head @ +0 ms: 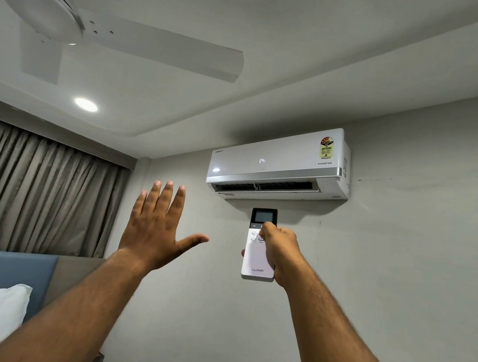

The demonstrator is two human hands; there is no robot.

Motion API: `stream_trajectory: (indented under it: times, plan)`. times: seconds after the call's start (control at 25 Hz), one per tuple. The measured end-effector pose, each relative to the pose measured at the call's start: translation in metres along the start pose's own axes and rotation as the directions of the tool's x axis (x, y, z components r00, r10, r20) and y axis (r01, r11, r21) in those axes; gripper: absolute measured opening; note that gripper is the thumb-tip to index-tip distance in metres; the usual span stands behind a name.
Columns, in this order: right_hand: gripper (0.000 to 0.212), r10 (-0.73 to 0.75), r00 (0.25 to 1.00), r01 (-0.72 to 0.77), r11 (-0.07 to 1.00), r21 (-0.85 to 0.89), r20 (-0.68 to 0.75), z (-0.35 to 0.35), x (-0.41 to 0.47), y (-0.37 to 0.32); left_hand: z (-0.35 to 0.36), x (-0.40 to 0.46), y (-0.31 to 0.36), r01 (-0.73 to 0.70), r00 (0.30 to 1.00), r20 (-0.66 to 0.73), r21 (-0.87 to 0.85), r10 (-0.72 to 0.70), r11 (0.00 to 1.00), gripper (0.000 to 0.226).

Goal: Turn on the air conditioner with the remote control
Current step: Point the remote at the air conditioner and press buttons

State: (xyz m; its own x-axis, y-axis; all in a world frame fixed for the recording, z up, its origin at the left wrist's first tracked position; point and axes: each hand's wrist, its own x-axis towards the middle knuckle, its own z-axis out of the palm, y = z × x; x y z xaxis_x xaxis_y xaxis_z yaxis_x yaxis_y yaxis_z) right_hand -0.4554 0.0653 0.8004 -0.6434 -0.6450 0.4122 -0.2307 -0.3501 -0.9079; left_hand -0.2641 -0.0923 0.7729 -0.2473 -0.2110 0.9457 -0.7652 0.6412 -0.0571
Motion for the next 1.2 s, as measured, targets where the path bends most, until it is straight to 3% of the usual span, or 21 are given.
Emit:
stream_trajectory:
  times: [0.88,1.08,1.2]
  plan:
    - [0.014,0.036,0.998,-0.039,0.997,-0.067,-0.044,0.005,-0.009,-0.004,0.001,-0.006,0.001,0.087,0.996,0.013,-0.114,-0.086,0.990,0.114]
    - [0.018,0.040,0.999,-0.041,0.999,-0.019,-0.028,0.017,-0.015,-0.006,-0.003,-0.014,0.002,0.136,0.991,0.041,-0.237,-0.130,0.962,0.092]
    - [0.014,0.024,1.000,-0.025,0.999,0.040,0.005,0.034,-0.021,-0.005,-0.012,-0.016,-0.002,0.277,0.959,0.065,-0.408,-0.276,0.870,0.069]
